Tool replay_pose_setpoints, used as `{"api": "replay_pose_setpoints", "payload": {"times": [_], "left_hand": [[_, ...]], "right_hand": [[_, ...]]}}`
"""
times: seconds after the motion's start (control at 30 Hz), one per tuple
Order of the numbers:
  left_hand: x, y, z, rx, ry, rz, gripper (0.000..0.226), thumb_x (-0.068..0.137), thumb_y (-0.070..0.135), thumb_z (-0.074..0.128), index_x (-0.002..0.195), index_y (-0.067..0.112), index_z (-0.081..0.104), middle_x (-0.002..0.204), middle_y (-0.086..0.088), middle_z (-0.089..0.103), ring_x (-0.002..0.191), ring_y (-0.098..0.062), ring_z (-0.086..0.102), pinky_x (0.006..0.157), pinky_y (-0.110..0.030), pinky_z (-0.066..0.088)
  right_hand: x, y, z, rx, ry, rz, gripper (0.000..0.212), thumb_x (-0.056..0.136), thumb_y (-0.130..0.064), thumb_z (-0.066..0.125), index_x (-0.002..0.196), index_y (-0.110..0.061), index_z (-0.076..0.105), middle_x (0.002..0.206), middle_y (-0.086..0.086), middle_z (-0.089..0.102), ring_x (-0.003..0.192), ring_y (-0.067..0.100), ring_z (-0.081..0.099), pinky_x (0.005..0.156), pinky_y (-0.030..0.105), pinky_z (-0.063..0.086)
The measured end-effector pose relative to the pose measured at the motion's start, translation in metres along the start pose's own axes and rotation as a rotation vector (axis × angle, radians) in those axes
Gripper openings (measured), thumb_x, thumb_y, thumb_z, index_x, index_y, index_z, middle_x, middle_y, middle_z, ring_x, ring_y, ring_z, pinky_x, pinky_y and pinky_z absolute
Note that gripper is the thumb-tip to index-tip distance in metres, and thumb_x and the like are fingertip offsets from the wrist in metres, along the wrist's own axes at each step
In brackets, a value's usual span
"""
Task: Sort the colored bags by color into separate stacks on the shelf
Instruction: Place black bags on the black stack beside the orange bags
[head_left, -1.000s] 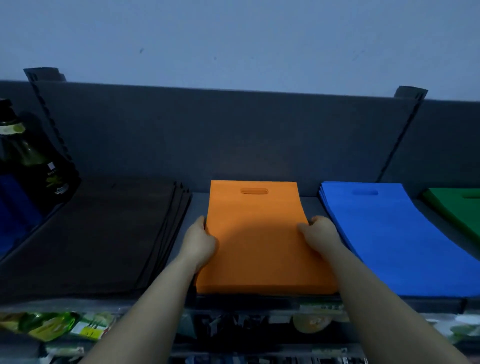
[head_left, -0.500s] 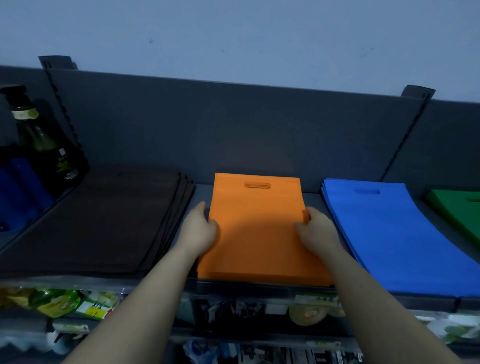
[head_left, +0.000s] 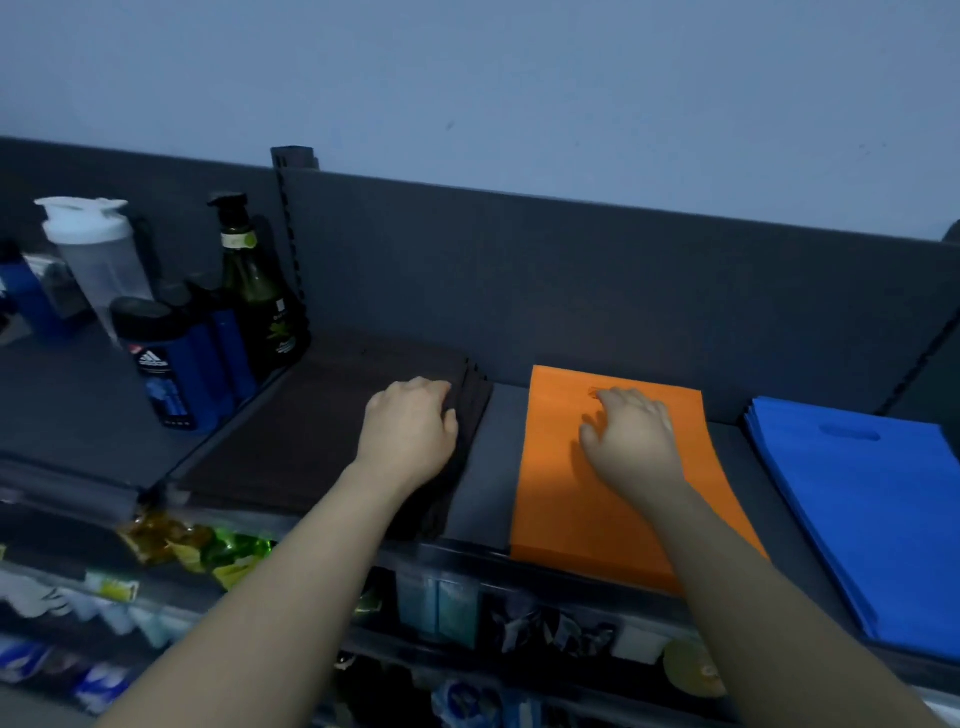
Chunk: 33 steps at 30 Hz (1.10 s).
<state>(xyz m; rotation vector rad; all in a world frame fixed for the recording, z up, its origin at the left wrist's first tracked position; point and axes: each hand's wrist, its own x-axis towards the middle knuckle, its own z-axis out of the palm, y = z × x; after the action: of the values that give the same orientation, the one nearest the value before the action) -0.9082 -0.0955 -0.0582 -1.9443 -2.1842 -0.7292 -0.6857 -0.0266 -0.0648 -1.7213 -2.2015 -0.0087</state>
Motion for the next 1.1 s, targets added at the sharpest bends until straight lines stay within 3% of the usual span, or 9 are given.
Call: {"api": "replay_pose_setpoints", "payload": {"times": [0.3, 0.37, 0.43, 0.57, 0.7, 0.9, 0.93, 1.0, 1.1], "left_hand": [[0.013, -0.168, -0.025, 0.072, -0.223, -0.267, 0.027, 0.093, 0.032, 0.048, 0.105, 0.011, 0.059, 0.109, -0.011, 0.057, 0.100, -0.030, 0.053, 0.081, -0.038, 0.047], [0.015, -0.195, -0.023, 0.039, -0.301, -0.321, 0.028, 0.092, 0.033, 0.050, 0.107, 0.010, 0.056, 0.107, -0.011, 0.056, 0.099, -0.030, 0.054, 0.083, -0.039, 0.050], [0.016, -0.211, -0.021, -0.028, -0.380, -0.358, 0.026, 0.093, 0.034, 0.051, 0.100, 0.009, 0.052, 0.097, -0.006, 0.054, 0.091, -0.025, 0.053, 0.079, -0.034, 0.050], [0.022, -0.222, -0.013, -0.177, -0.453, -0.382, 0.031, 0.095, 0.033, 0.052, 0.073, 0.013, 0.044, 0.077, -0.001, 0.050, 0.066, -0.015, 0.047, 0.060, -0.028, 0.041], [0.029, -0.214, -0.005, -0.313, -0.474, -0.389, 0.031, 0.096, 0.028, 0.048, 0.067, 0.019, 0.039, 0.070, 0.001, 0.045, 0.059, -0.012, 0.043, 0.051, -0.025, 0.034], [0.044, -0.221, -0.010, -0.623, -0.379, -0.623, 0.025, 0.092, 0.029, 0.060, 0.088, 0.006, 0.052, 0.083, -0.008, 0.053, 0.072, -0.020, 0.052, 0.064, -0.028, 0.044], [0.045, -0.218, -0.013, -0.711, -0.409, -0.664, 0.030, 0.090, 0.032, 0.063, 0.104, 0.007, 0.052, 0.096, -0.011, 0.057, 0.082, -0.024, 0.056, 0.070, -0.030, 0.046], [0.046, -0.214, -0.010, -0.838, -0.470, -0.720, 0.066, 0.088, 0.033, 0.066, 0.139, 0.003, 0.037, 0.128, -0.016, 0.053, 0.109, -0.030, 0.055, 0.085, -0.033, 0.047], [0.045, -0.211, 0.000, -0.943, -0.466, -0.706, 0.060, 0.088, 0.023, 0.067, 0.138, 0.003, 0.041, 0.127, -0.014, 0.056, 0.106, -0.028, 0.057, 0.087, -0.036, 0.050]], "right_hand": [[0.006, -0.115, 0.038, -0.045, -0.022, 0.040, 0.038, 0.094, -0.034, 0.048, 0.124, -0.013, 0.056, 0.129, 0.005, 0.057, 0.131, 0.026, 0.040, 0.115, 0.044, 0.019], [0.004, -0.135, 0.046, -0.026, -0.064, 0.080, 0.041, 0.095, -0.036, 0.048, 0.126, -0.010, 0.055, 0.129, 0.007, 0.057, 0.126, 0.027, 0.045, 0.107, 0.039, 0.031], [0.001, -0.150, 0.051, 0.070, -0.138, 0.151, 0.043, 0.096, -0.037, 0.048, 0.128, -0.007, 0.053, 0.129, 0.011, 0.057, 0.120, 0.029, 0.051, 0.096, 0.037, 0.043], [-0.002, -0.167, 0.057, 0.367, -0.281, 0.384, 0.052, 0.096, -0.040, 0.050, 0.133, -0.003, 0.048, 0.133, 0.012, 0.055, 0.118, 0.030, 0.053, 0.087, 0.029, 0.043], [0.002, -0.173, 0.066, 0.690, -0.342, 0.537, 0.060, 0.091, -0.044, 0.057, 0.133, -0.003, 0.049, 0.128, 0.011, 0.059, 0.109, 0.028, 0.059, 0.090, 0.031, 0.049], [0.013, -0.175, 0.068, 0.680, -0.309, 0.628, 0.052, 0.098, -0.034, 0.049, 0.134, 0.004, 0.044, 0.124, 0.015, 0.056, 0.099, 0.025, 0.055, 0.081, 0.029, 0.046], [0.015, -0.176, 0.070, 0.700, -0.319, 0.633, 0.052, 0.098, -0.033, 0.050, 0.134, 0.003, 0.044, 0.125, 0.015, 0.056, 0.101, 0.026, 0.055, 0.081, 0.029, 0.047], [0.018, -0.177, 0.074, 0.725, -0.322, 0.646, 0.050, 0.096, -0.031, 0.053, 0.132, 0.003, 0.048, 0.123, 0.015, 0.058, 0.103, 0.029, 0.058, 0.084, 0.032, 0.050], [0.019, -0.173, 0.078, 0.813, -0.297, 0.677, 0.039, 0.093, -0.025, 0.058, 0.122, 0.001, 0.053, 0.113, 0.012, 0.061, 0.097, 0.028, 0.060, 0.083, 0.034, 0.053]]}}
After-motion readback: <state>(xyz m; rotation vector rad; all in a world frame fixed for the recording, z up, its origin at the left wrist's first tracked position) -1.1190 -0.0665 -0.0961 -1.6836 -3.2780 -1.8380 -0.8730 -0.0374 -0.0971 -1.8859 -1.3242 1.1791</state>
